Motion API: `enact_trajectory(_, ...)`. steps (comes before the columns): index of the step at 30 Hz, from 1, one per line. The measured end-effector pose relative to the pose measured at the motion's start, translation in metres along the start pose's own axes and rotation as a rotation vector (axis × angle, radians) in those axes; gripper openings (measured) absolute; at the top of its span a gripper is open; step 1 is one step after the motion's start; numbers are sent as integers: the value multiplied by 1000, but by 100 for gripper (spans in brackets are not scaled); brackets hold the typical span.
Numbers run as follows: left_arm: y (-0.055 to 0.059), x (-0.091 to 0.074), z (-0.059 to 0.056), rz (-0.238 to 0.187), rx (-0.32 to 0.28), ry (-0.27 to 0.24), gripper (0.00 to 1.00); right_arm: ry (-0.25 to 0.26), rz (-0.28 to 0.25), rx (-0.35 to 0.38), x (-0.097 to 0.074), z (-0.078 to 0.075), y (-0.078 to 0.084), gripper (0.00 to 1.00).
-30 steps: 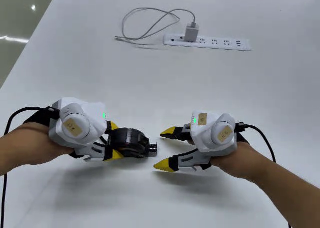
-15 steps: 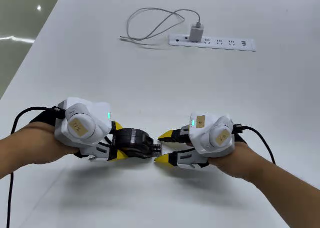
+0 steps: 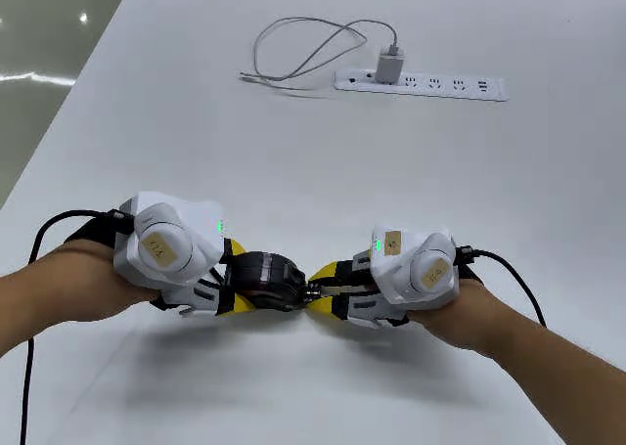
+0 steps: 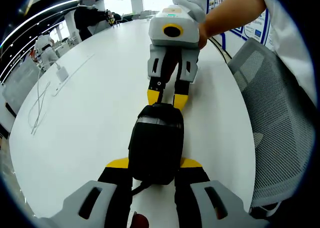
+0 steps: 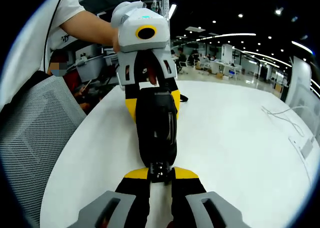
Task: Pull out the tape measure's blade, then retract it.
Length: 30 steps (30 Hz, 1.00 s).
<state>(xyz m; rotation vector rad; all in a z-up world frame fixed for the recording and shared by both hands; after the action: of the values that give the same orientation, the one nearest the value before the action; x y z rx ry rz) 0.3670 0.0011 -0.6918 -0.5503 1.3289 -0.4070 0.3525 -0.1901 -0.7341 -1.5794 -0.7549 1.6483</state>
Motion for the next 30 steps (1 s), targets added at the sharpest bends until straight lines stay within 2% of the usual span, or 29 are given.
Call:
enact_trajectory(15,0,0,0,3,9,-2,26,-11,10,-30,0,-1,0,10)
enact_trajectory(21,0,0,0,1,33,-1,26,-19,14,-30,-2,1,0,10)
enact_trajectory(25,1,0,0,-9,17,-7,26,-8,20,-42,-1,1,0,10)
enact_trajectory(30,0,0,0,-4,28,-8,26,-7,29,-44,-3,1,0,10)
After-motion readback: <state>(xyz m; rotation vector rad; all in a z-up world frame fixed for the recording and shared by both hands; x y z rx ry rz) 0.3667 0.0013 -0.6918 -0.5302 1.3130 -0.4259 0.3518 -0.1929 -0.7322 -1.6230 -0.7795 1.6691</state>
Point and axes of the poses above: the centre of the closed fingertips' face, and the gripper's own axes: x roughly forward along the fingers, z roughly to its left, y roughly out of its underside, the point moved 10 cm from there along -x, roughly backward along the fingers, and after that the axes turned 6 degrees about -y, right-handed, at the moved point
